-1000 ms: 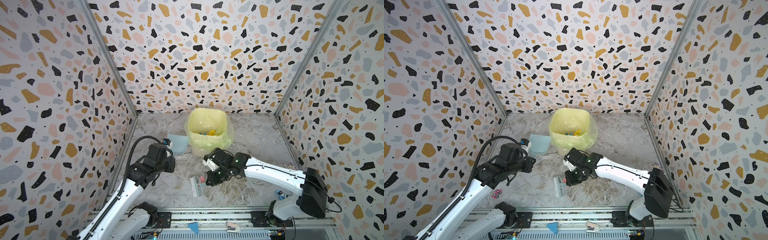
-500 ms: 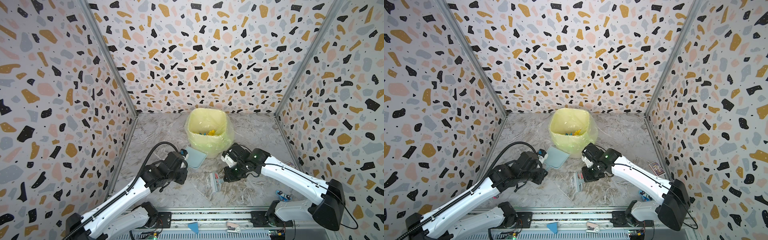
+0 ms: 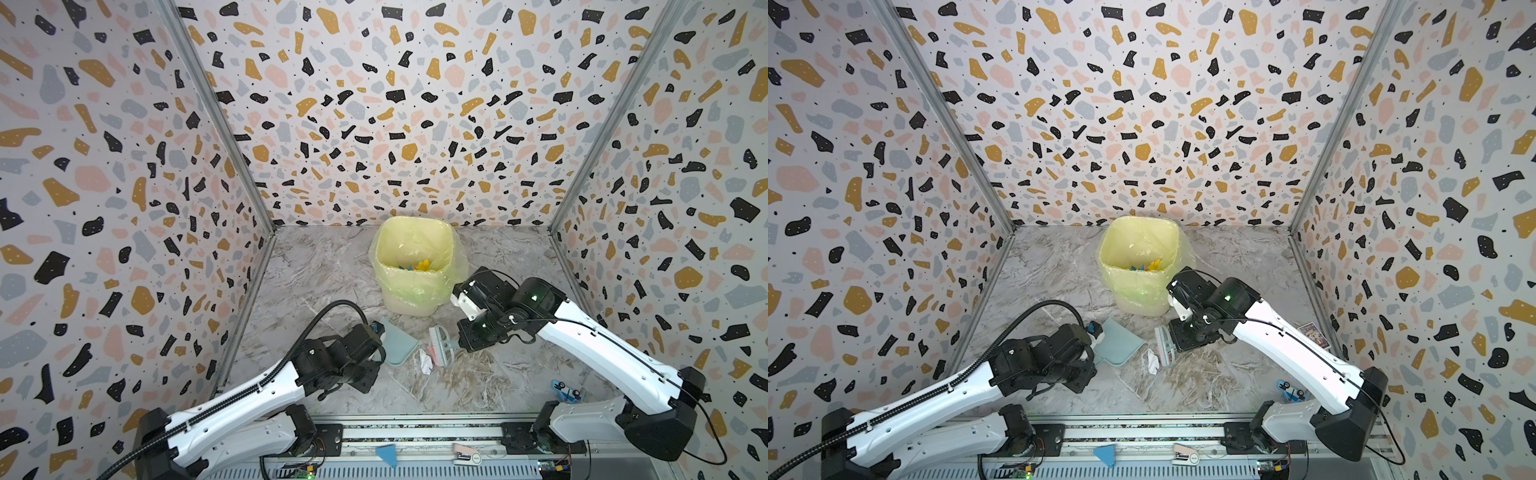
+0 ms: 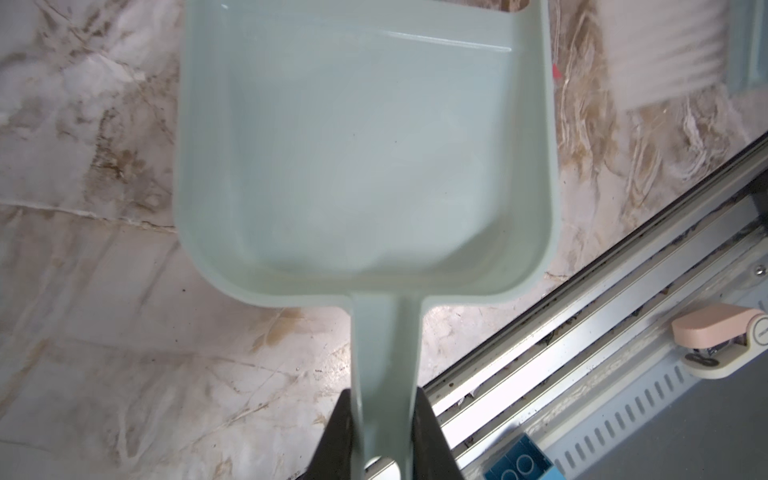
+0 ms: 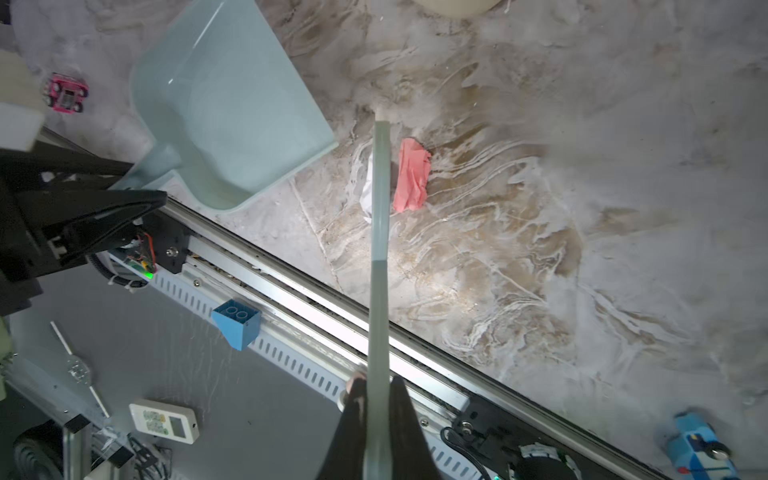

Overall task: Sweep away the paper scraps from the table
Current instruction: 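Bring the dustpan near the scraps while the right gripper positions the brush behind them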

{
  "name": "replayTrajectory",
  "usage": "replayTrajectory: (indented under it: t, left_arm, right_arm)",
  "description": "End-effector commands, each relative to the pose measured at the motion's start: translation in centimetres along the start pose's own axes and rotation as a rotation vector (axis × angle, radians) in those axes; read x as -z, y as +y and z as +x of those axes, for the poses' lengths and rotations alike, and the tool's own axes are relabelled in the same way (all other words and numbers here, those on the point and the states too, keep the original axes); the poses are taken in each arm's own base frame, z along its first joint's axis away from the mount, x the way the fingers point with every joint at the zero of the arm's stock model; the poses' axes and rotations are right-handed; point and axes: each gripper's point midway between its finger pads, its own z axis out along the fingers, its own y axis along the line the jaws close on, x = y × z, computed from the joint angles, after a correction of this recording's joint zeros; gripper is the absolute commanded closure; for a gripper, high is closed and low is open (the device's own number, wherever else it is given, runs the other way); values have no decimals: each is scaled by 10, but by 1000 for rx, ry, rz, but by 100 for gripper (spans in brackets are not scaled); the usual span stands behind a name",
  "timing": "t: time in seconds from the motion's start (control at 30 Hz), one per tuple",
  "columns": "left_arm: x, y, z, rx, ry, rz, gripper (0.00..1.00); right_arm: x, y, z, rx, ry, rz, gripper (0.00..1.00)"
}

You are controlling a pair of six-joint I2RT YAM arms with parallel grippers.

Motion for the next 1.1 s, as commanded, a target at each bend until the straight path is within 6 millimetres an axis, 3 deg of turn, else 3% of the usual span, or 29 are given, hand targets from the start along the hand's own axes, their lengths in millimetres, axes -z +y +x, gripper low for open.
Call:
replayTrajectory:
  t: [0.0, 0.43, 0.67, 1.07]
  left_arm:
    - [-6, -3, 13, -27, 54, -18, 88]
    - [-19, -13, 49, -176, 198, -51, 89]
    - [-26, -21, 52, -230, 232, -34, 90]
    - [-40, -33, 49, -278, 236, 13, 91]
  right_arm:
    - [-7, -20, 9, 33, 69, 135, 100]
    - [-33, -22, -7, 115, 97, 304, 100]
    - [-42, -15, -20, 158, 105, 337, 100]
    - [-58, -13, -23, 193, 144, 367, 100]
